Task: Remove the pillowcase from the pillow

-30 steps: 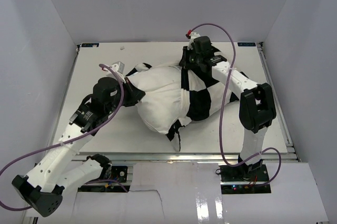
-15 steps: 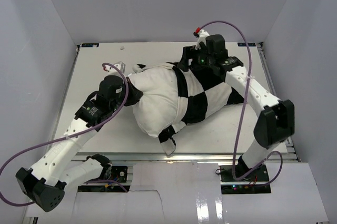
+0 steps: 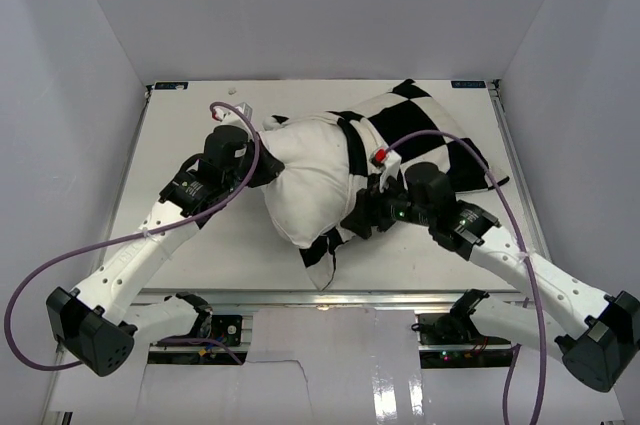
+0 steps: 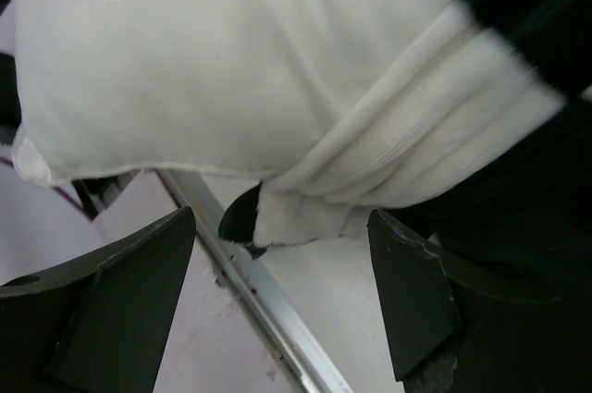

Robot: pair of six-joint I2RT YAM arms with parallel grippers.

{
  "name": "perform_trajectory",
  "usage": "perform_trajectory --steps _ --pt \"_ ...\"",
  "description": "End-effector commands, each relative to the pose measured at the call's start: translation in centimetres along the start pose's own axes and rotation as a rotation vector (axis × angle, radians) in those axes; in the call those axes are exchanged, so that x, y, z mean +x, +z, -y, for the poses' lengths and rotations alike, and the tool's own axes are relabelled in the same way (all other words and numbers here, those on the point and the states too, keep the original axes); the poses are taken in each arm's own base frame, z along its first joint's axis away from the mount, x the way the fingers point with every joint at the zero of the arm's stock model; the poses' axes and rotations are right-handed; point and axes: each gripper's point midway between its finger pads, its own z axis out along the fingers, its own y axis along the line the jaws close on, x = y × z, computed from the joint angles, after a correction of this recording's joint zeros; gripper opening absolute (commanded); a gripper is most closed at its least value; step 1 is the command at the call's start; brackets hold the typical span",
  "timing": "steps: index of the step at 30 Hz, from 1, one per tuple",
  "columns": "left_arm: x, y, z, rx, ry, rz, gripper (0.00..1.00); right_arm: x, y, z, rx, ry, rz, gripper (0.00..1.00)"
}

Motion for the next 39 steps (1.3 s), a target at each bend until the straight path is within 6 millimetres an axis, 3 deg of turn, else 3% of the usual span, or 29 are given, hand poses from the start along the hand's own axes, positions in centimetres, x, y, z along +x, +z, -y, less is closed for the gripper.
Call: perform_trajectory --steps 1,2,7,11,14,16,18,19,23,27,30,35,39 --pt "-4.1 -1.8 4.6 0.156 -0.026 0.102 0.0 0.8 -0.5 -2.6 -0.06 0.003 0.052 0.81" --pt "-4.2 -1.8 4.8 0.163 -0.026 0.102 0.0 1.8 -0.2 -2.3 -0.046 0.014 0.043 0.81" --pt "-4.6 -1.2 5.6 0.171 -0.027 0.091 0.0 3.4 1.5 -2.6 -0.047 0.039 0.038 0.79" --pt "-4.5 -1.2 6.3 0.199 -0.02 0.068 0.0 3.3 3.8 -1.3 0.009 0.039 0.061 0.75" --pt "-5.0 -1.1 6.3 0.189 -0.008 0.074 0.0 3.6 5.2 0.6 0.1 0.057 0.062 0.67" --pt "-5.2 -0.9 5.8 0.163 0.016 0.067 0.0 4.2 5.7 2.7 0.205 0.075 0.052 0.49" --pt "-6.0 -0.7 5.4 0.153 0.027 0.062 0.0 4.9 5.4 5.2 0.34 0.099 0.044 0.28" --pt "-6.7 -0.7 4.3 0.129 0.021 0.063 0.0 5.6 5.0 6.6 0.399 0.118 0.023 0.23" --pt "-8.7 -1.3 3.1 0.118 0.047 0.07 0.0 7.6 3.1 10.3 0.515 0.198 0.037 0.1" --pt "-10.9 -2.6 2.4 0.106 0.058 0.092 0.0 7.8 0.6 13.6 0.603 0.268 0.093 0.08" --pt "-11.4 -3.0 2.1 0.117 0.063 0.086 0.0 9.0 -1.0 15.9 0.685 0.312 0.092 0.08" --pt "-11.6 -3.5 1.4 0.124 0.067 0.077 0.0 10.1 -3.3 19.4 0.797 0.396 0.113 0.08" --pt "-9.9 -3.3 1.4 0.169 0.089 0.019 0.0 8.6 -4.0 20.1 0.799 0.383 0.127 0.08"
